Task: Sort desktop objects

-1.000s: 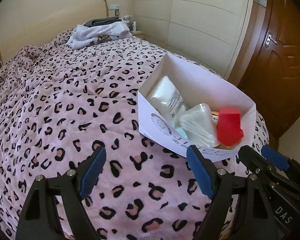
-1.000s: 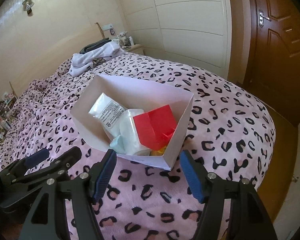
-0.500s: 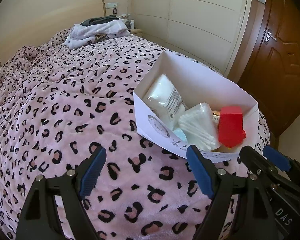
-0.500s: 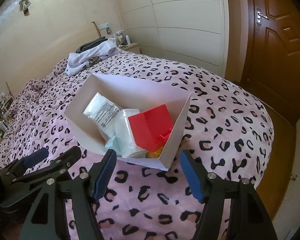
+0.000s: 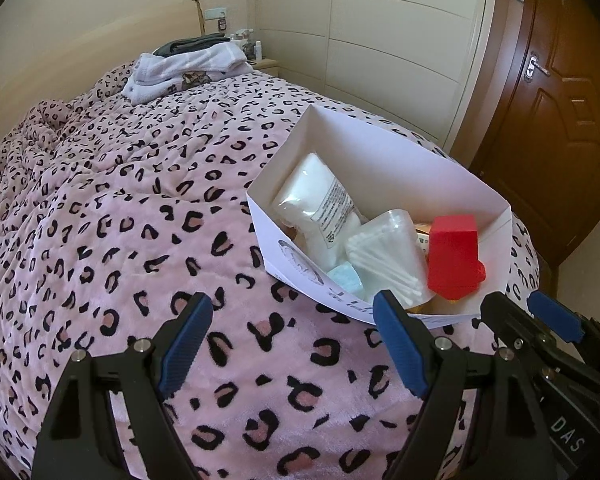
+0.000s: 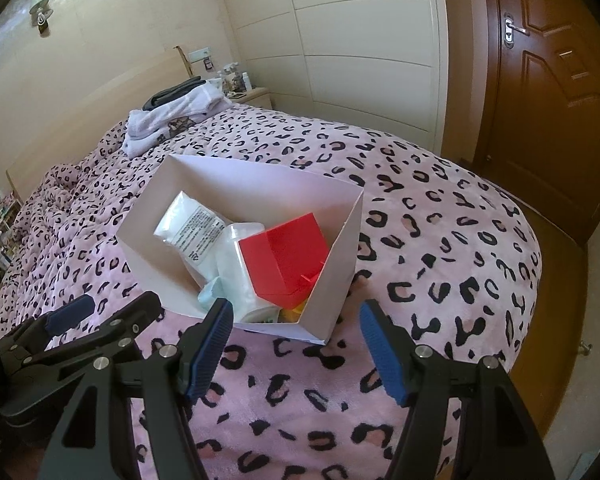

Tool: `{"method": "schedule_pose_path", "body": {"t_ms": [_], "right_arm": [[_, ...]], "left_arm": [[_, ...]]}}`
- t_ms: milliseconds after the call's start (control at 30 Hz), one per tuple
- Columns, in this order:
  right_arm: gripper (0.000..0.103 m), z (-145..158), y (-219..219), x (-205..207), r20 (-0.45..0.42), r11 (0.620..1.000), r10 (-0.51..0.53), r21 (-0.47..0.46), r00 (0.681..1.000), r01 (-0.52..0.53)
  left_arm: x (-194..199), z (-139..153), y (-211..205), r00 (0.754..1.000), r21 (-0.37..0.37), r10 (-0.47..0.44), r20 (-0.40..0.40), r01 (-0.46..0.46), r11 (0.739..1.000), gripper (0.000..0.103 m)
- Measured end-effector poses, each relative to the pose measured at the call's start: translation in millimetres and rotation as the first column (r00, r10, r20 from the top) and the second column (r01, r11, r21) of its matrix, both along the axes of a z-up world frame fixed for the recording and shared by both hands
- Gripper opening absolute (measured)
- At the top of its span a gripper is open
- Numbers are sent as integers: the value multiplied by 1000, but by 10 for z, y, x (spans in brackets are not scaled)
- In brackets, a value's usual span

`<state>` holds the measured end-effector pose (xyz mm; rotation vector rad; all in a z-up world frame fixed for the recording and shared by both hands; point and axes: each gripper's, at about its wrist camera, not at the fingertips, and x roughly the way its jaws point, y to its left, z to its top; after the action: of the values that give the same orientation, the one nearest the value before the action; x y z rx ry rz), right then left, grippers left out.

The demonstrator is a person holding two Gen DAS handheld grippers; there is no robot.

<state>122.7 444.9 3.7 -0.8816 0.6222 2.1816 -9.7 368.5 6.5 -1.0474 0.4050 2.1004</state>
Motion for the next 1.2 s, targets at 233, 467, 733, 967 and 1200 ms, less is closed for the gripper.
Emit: {"method": "schedule_pose_path", "body": {"t_ms": [233,467,733,967,1200], "right_arm": [[68,10,11,8,8,1000,0,7,1000,0],[68,34,29,23,27,1000,14,22,1000,-15],[68,20,5,-14,32,999,28,21,999,-29],[68,29,-25,-41,39,999,38,33,999,-39],[68,39,-27,-45,37,999,38,30,999,-39]], "left_arm": [[14,4,-2,1000,-5,-5,-4,5,1000,84],[37,5,-9,1000,-9,-4,-6,4,1000,84],[35,11,-55,1000,-15,6,-8,-6,1000,84],[9,11,-77,1000,-17,6,-4,-6,1000,84],[7,13,-79,1000,-17,6,-3,-6,1000,84]]}}
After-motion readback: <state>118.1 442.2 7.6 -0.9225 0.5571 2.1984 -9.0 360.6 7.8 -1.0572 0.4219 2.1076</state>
